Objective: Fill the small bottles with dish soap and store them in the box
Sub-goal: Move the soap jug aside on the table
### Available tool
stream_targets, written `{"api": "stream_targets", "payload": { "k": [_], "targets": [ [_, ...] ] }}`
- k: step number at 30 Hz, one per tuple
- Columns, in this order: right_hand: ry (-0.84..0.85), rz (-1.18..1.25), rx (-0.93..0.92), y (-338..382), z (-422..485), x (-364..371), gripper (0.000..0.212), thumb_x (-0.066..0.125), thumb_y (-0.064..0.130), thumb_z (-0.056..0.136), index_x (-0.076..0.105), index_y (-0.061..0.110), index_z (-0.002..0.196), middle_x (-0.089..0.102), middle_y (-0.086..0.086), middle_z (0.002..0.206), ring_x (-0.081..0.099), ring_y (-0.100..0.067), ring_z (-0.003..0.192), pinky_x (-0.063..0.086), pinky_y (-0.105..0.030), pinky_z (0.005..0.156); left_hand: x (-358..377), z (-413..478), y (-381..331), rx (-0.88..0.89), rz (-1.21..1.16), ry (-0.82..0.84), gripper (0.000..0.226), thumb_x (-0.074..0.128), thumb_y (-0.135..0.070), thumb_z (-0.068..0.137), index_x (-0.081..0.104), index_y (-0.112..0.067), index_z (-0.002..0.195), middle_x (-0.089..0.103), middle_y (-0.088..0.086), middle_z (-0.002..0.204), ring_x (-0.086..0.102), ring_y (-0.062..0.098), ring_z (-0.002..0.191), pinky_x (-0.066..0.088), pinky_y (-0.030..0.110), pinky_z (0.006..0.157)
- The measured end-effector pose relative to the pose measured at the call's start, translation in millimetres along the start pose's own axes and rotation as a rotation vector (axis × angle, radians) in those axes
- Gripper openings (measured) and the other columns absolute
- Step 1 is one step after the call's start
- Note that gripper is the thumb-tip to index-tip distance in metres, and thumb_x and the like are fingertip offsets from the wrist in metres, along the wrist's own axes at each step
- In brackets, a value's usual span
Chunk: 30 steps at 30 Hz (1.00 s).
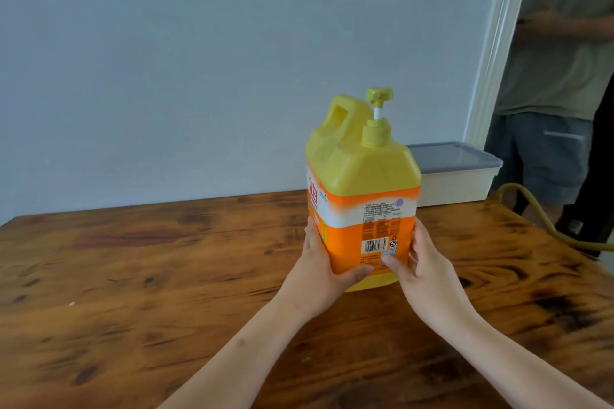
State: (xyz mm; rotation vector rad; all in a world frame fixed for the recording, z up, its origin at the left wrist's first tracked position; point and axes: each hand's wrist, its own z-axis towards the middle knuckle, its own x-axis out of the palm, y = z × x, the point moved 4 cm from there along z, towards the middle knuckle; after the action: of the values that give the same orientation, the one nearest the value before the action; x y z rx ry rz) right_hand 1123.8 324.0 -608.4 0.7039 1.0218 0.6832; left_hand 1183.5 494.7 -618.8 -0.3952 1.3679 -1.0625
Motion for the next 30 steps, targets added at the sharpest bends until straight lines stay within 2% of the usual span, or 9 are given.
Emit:
{"api": "stream_targets", "payload": {
  "k": [9, 12, 14, 16, 18, 21, 23, 26, 30],
  "targets": [
    [-0.104, -0.099, 0.031, -29.9, 41.2, -1.1, 0.053, 0.057, 0.027, 0.094, 0.033, 0.021, 0.140, 0.060, 0.009, 0.122, 0.055, 0.002, 0.097, 0.041, -0.006, 0.074, 26.0, 47.4, 0.0, -0.010, -0.025, -0.015, 0.107, 0.074, -0.055, 0.077, 0.002, -0.026, 0.152, 0.033, 0.001, 0.153, 0.045, 0.021, 0.134, 0.045, 0.043, 0.104],
    [-0.122, -0.124, 0.059, -39.3, 60.8, -2.6, 0.043, 0.054, 0.027, 0.095, 0.039, 0.017, 0.134, 0.062, 0.004, 0.124, 0.059, -0.005, 0.097, 0.043, -0.011, 0.074, 37.5, 62.1, 7.4, -0.007, 0.103, 0.005, 0.107, 0.071, -0.046, 0.083, -0.006, -0.023, 0.153, 0.025, 0.004, 0.159, 0.041, 0.023, 0.137, 0.045, 0.042, 0.106],
    [-0.132, -0.135, 0.087, -44.9, 75.6, -2.9, 0.038, 0.052, 0.027, 0.096, 0.042, 0.015, 0.131, 0.062, 0.001, 0.125, 0.061, -0.011, 0.103, 0.045, -0.016, 0.076, 46.5, 67.3, 14.9, -0.010, 0.250, -0.015, 0.101, 0.065, -0.043, 0.089, -0.009, -0.021, 0.154, 0.027, 0.003, 0.159, 0.045, 0.022, 0.135, 0.046, 0.038, 0.104],
    [-0.147, -0.153, 0.097, -49.1, 89.0, -1.5, 0.036, 0.052, 0.028, 0.097, 0.044, 0.015, 0.129, 0.062, 0.000, 0.125, 0.063, -0.013, 0.105, 0.046, -0.018, 0.076, 50.9, 75.4, 19.7, 0.005, 0.335, -0.077, 0.093, 0.060, -0.048, 0.090, -0.001, -0.019, 0.155, 0.040, 0.001, 0.151, 0.051, 0.020, 0.128, 0.048, 0.037, 0.102],
    [-0.164, -0.177, 0.092, -53.3, 101.1, 2.0, 0.033, 0.053, 0.028, 0.096, 0.046, 0.014, 0.125, 0.064, 0.000, 0.121, 0.064, -0.012, 0.100, 0.046, -0.014, 0.071, 51.9, 92.0, 23.0, -0.009, 0.354, -0.107, 0.088, 0.058, -0.059, 0.086, 0.015, -0.017, 0.151, 0.051, -0.001, 0.141, 0.054, 0.020, 0.123, 0.045, 0.043, 0.103],
    [-0.193, -0.220, 0.085, -59.3, 118.5, 5.5, 0.026, 0.054, 0.028, 0.096, 0.049, 0.016, 0.118, 0.066, 0.002, 0.113, 0.058, -0.005, 0.084, 0.038, -0.009, 0.058, 50.9, 120.4, 30.3, -0.077, 0.416, -0.078, 0.083, 0.050, -0.074, 0.080, 0.033, -0.019, 0.140, 0.054, -0.002, 0.135, 0.049, 0.020, 0.128, 0.032, 0.050, 0.111],
    [-0.202, -0.248, 0.082, -62.8, 129.6, 5.1, 0.022, 0.054, 0.029, 0.096, 0.051, 0.016, 0.114, 0.066, 0.003, 0.108, 0.056, -0.005, 0.080, 0.038, -0.011, 0.057, 54.3, 134.7, 35.6, -0.098, 0.453, -0.026, 0.086, 0.043, -0.077, 0.081, 0.035, -0.017, 0.142, 0.051, 0.001, 0.141, 0.042, 0.021, 0.135, 0.024, 0.050, 0.115],
    [-0.204, -0.336, 0.074, -66.4, 140.3, 0.8, 0.012, 0.052, 0.032, 0.097, 0.051, 0.020, 0.097, 0.065, 0.004, 0.095, 0.059, -0.009, 0.074, 0.045, -0.022, 0.060, 58.6, 147.3, 39.1, -0.098, 0.468, 0.007, 0.089, 0.037, -0.078, 0.084, 0.032, -0.014, 0.146, 0.048, 0.004, 0.146, 0.038, 0.023, 0.139, 0.021, 0.052, 0.117],
    [-0.192, -0.496, 0.136, -72.6, 152.3, -7.6, 0.029, 0.048, 0.040, 0.097, 0.059, 0.015, 0.090, 0.065, -0.002, 0.081, 0.061, -0.016, 0.066, 0.051, -0.031, 0.061, 64.9, 161.8, 36.1, -0.102, 0.477, 0.012, 0.084, 0.036, -0.075, 0.087, 0.034, -0.013, 0.143, 0.051, 0.007, 0.142, 0.042, 0.027, 0.135, 0.027, 0.052, 0.115]
  ]
}}
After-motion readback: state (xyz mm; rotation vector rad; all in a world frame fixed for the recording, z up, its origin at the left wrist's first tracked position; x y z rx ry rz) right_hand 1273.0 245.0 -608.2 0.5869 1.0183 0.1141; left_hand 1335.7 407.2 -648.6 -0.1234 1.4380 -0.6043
